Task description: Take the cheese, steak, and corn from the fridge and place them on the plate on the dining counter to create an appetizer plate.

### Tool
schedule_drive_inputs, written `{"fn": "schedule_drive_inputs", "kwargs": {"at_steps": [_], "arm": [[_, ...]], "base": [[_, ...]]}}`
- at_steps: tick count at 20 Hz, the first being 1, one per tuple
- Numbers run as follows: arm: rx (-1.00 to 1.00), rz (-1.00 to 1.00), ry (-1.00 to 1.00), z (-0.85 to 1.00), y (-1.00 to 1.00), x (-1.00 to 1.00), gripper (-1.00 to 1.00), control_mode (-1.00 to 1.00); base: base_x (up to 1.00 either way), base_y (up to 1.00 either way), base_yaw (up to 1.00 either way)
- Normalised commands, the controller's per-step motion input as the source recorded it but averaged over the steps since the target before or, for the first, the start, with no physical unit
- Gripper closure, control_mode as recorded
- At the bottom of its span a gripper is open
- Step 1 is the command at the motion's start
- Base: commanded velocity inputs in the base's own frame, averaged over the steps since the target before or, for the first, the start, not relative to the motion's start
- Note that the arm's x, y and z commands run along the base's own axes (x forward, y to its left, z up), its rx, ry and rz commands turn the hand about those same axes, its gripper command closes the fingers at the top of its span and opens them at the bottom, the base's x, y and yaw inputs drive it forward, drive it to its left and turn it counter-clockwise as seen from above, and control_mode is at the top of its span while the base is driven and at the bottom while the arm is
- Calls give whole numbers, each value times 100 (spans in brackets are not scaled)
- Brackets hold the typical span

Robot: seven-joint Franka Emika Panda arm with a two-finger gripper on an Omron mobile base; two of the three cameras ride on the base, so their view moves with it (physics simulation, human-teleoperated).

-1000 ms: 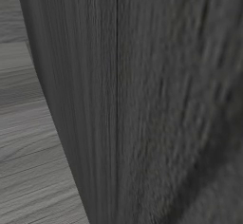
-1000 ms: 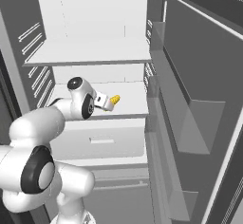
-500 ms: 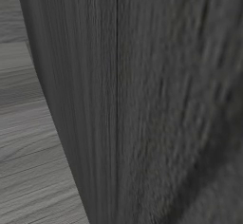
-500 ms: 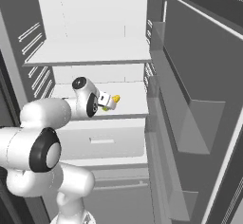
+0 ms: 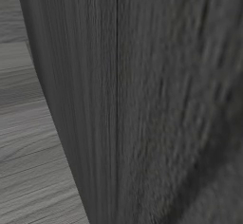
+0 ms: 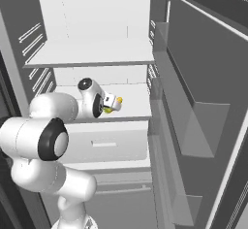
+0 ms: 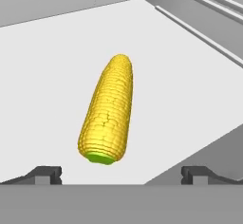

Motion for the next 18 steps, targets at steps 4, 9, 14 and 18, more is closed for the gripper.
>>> {"fn": "schedule_drive_inputs", "kwargs": {"at_steps": [4,9,14,18], "arm": [[0,0,0,-13,-3,24,-100,-100],[0,0,0,-14,-3,23,-100,-100],[0,0,0,-19,-2,19,-100,-100],[0,0,0,-25,0,17,-100,-100]], "base": [[0,0,0],[0,0,0],[0,0,0],[0,0,0]]}}
